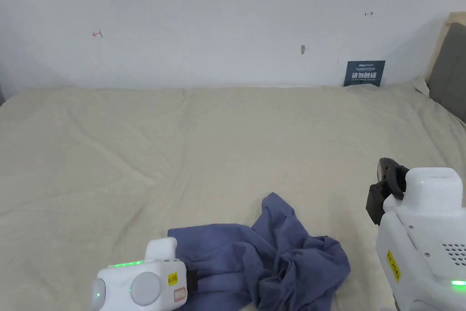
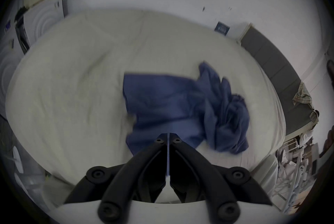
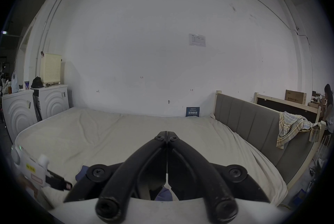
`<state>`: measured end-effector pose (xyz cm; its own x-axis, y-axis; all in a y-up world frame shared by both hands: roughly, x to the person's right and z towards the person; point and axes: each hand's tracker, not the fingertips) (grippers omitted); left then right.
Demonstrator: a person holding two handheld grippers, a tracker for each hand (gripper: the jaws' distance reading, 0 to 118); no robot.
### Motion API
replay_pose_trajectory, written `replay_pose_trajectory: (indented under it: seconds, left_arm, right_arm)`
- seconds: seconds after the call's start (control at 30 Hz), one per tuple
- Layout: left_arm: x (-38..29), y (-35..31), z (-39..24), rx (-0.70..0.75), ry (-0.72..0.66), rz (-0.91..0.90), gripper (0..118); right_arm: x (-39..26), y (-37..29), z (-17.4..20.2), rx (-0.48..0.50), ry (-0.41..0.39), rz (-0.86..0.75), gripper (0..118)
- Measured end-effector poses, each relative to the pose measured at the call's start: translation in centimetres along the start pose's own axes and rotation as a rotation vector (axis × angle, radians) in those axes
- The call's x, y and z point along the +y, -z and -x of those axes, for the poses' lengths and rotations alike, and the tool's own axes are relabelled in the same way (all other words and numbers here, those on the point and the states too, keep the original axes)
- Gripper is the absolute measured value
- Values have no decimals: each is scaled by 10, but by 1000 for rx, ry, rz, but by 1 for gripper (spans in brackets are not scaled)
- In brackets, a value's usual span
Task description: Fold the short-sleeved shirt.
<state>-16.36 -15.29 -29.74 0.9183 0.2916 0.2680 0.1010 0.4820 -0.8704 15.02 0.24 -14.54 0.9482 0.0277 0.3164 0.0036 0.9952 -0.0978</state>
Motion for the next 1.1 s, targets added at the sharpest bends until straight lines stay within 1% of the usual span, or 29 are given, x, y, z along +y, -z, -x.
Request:
replay_pose_trajectory:
  seconds: [0.07, 0.13, 0.17, 0.2, 0.23, 0.27, 0.3, 0.43, 0.47, 0.5, 0.53, 0.6, 0.63, 0.67, 0.7, 0.73, 0.77, 0.8, 0.87, 0.9, 0.93, 1.0, 1.07, 1.1]
  left_arm:
    - [-9, 13, 1, 14, -8, 61, 2]
    - [-17, 21, 2, 27, -31, 40, 13]
    - [-19, 24, 3, 51, -43, 44, 21]
    - [-20, 28, 3, 57, -51, 53, 40]
    - [-23, 32, 4, 66, -61, 76, 80]
    - [-25, 35, 4, 78, -69, 89, 95]
    - [-26, 39, 3, 81, -74, 86, 96]
    - [-29, 63, 1, 143, -77, 133, 94]
    - [-32, 69, 0, 141, -78, 132, 86]
    - [-36, 73, -2, 139, -78, 130, 72]
    - [-38, 74, -7, 258, -41, 124, 62]
    - [-42, 71, -14, 235, 14, 95, 58]
    - [-45, 68, -16, 244, 23, 71, 42]
    - [-46, 66, -16, 237, 41, 59, 20]
    - [-46, 64, -14, 224, 53, 46, 4]
    - [-45, 63, -11, 136, 11, 34, 4]
    - [-44, 62, -8, 111, -25, 60, 4]
    - [-43, 58, -4, 70, -35, 46, 4]
    - [-39, 44, 1, 19, -97, -17, 4]
    - [-34, 36, 3, -24, -114, -40, 4]
    - [-30, 29, 4, -44, -133, -68, 4]
    - [-21, 18, 6, -79, -129, -90, 4]
    - [-12, 11, 6, -85, -121, -104, 4]
    - [-9, 9, 7, -95, -120, -109, 4]
  right_arm:
    - [-3, 1, -1, 0, 0, 11, 0]
    - [-7, 1, -2, -1, 4, 22, 0]
    - [-8, 2, -3, -1, 4, 27, 0]
    - [-10, 2, -3, -2, 2, 33, 0]
    - [-12, 3, -4, -4, 1, 39, 0]
    - [-13, 3, -5, -3, 0, 43, 0]
    - [-14, 4, -5, -2, -2, 49, 0]
    - [-18, 9, -9, -1, -3, 66, 0]
    - [-18, 10, -10, -2, -4, 69, 0]
    - [-19, 11, -11, -3, -4, 71, 0]
    - [-20, 12, -12, -4, -4, 75, 0]
    - [-24, 15, -15, -5, -6, 86, 0]
    - [-26, 17, -17, -8, -8, 95, 0]
    - [-29, 20, -18, -10, -8, 103, 0]
    - [-32, 24, -20, -16, -8, 120, 0]
    - [-36, 29, -22, -20, -6, 150, 0]
    - [-41, 35, -24, -19, 1, 182, 2]
    - [-46, 42, -26, -20, 5, 212, 9]
    - [-58, 62, -29, -12, 4, 309, 56]
    - [-65, 75, -30, -5, 3, 379, 77]
    - [-74, 89, -32, 3, 20, 434, 87]
    - [-94, 115, -35, -6, 35, 532, 87]
    - [-116, 145, -37, 17, 21, 633, 87]
    - [-127, 159, -38, 22, 28, 683, 87]
